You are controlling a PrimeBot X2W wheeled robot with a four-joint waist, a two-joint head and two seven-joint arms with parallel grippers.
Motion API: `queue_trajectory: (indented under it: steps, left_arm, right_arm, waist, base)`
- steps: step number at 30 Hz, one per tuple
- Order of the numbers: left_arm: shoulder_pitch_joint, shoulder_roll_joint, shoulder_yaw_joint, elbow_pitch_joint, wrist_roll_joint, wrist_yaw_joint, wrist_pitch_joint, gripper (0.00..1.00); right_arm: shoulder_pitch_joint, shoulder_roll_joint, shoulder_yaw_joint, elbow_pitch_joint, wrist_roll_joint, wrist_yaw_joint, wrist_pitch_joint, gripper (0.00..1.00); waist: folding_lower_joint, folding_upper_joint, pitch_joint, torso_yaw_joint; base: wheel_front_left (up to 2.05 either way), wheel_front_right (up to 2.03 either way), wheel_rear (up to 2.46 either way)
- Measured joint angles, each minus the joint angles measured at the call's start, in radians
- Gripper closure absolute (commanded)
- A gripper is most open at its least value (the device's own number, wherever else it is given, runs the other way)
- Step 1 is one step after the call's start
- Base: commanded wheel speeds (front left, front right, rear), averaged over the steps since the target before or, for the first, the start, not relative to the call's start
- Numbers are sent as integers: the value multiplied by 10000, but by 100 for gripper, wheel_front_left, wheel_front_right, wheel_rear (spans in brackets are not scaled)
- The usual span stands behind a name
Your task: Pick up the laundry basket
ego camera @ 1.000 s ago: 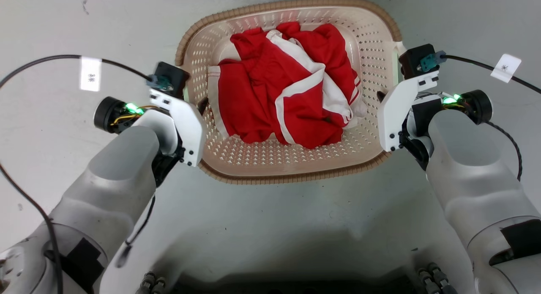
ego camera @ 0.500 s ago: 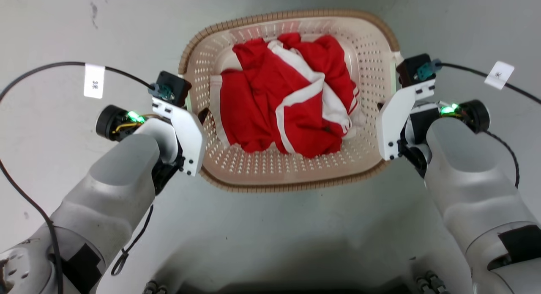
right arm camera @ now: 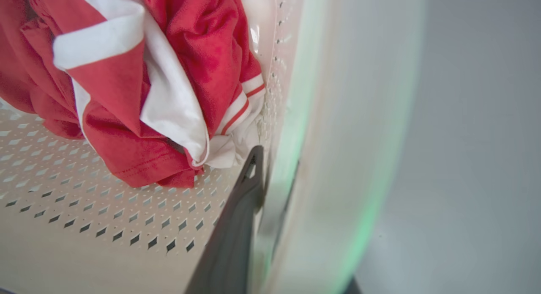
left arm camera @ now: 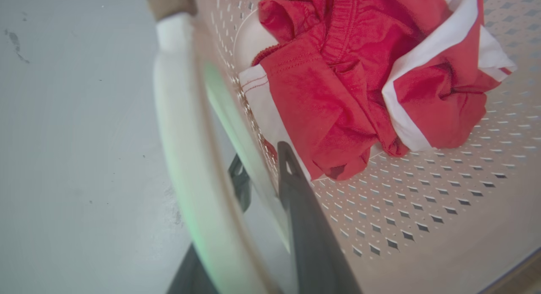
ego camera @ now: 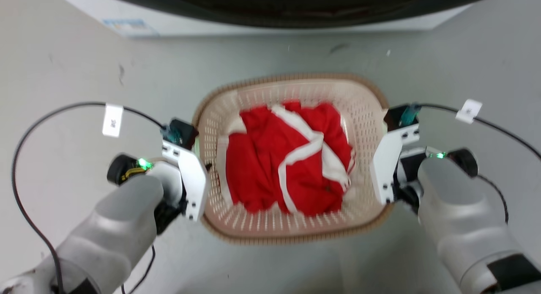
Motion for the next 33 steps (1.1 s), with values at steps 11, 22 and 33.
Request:
queue_trajectory:
  steps: [11,22,33]
  left_arm:
    - [1339,546,-196,-1254,-468,13,1287,100]
    - [2699,1030,-207,-2113,-819,29,2270,100]
    - [3343,1498,-196,-2788,-1204,46,3129,100]
  right_arm:
    - [1408,23,945,-27,742,0,1068,100]
    - [2740,33,1977,-397,1737,0,2013,100]
    - [3233,23,2788,-765,2541,-2,2738,100]
  waist:
    - [-1,0,-2377,-96]
    - [-2,0,-4635,-193]
    - [-2,0,-6325,-345]
  base:
    - [0,0,0]
    - [0,0,0]
    - [0,0,0]
